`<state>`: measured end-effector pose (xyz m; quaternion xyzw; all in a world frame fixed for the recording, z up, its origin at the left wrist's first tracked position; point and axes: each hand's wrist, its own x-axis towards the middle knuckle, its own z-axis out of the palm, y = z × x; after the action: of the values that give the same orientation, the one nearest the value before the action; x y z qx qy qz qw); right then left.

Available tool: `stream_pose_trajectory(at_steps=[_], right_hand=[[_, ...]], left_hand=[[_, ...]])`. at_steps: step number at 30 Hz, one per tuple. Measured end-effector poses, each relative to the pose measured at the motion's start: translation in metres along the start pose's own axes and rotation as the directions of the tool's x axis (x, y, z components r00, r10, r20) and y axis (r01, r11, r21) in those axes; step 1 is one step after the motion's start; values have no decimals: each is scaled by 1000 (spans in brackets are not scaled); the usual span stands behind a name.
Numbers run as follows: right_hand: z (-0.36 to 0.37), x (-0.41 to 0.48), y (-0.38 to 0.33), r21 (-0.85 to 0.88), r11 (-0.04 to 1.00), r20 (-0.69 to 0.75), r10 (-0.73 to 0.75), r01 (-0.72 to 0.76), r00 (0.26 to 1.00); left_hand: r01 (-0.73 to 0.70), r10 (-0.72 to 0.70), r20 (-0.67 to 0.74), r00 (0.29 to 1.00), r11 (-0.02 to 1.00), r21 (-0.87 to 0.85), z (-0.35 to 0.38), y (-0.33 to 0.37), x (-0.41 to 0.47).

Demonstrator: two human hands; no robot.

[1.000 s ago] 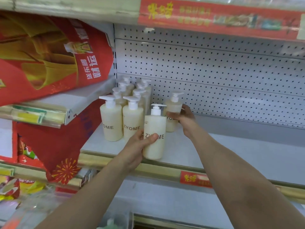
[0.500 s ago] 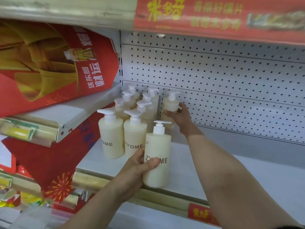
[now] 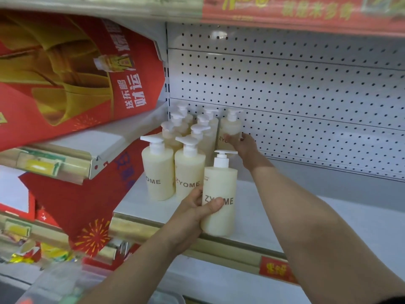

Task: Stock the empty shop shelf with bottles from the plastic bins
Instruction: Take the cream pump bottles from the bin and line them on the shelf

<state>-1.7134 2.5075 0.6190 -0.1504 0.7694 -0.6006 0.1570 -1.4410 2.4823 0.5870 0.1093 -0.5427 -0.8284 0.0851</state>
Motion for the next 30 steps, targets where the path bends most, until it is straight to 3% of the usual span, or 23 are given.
stream_pose_trajectory(at_steps=[5, 7, 10, 13, 19, 23, 25, 27, 29, 30], right_hand=[[-27, -68, -2, 279, 957, -35, 88, -75, 996], [-38, -104, -3, 367, 924, 22, 109, -109, 994], [-51, -156, -3, 261, 956, 226, 72, -131, 972], [-52, -195, -4, 103, 993, 358, 23, -64, 933], [-52, -227, -17, 66, 998, 359, -37, 14, 933], [-49, -226, -32, 114, 989, 274, -122, 94, 954], [-51, -221, -41, 130, 984, 223, -147, 120, 964], [-55, -214, -47, 137, 982, 181, -154, 130, 971], [-60, -204, -51, 155, 980, 151, -148, 124, 977], [-62, -199, -52, 167, 978, 136, -145, 121, 980]], left_hand=[[4, -4, -14, 1000, 1000, -10, 2, -1, 0], [2, -3, -21, 1000, 1000, -11, 3, -1, -1], [2, -1, -43, 999, 1000, 18, 8, 2, -5], [-26, 29, -32, 999, 996, 80, 17, 3, -12], [-78, 80, -5, 997, 986, 150, 25, 13, -26], [-192, 215, -51, 975, 939, 284, 24, 36, -26], [-285, 367, -180, 913, 887, 365, 20, 49, -20], [-337, 513, -350, 784, 825, 455, 13, 59, -14], [-319, 588, -443, 677, 777, 543, 5, 61, -9], [-297, 605, -448, 658, 755, 584, 2, 60, -6]])
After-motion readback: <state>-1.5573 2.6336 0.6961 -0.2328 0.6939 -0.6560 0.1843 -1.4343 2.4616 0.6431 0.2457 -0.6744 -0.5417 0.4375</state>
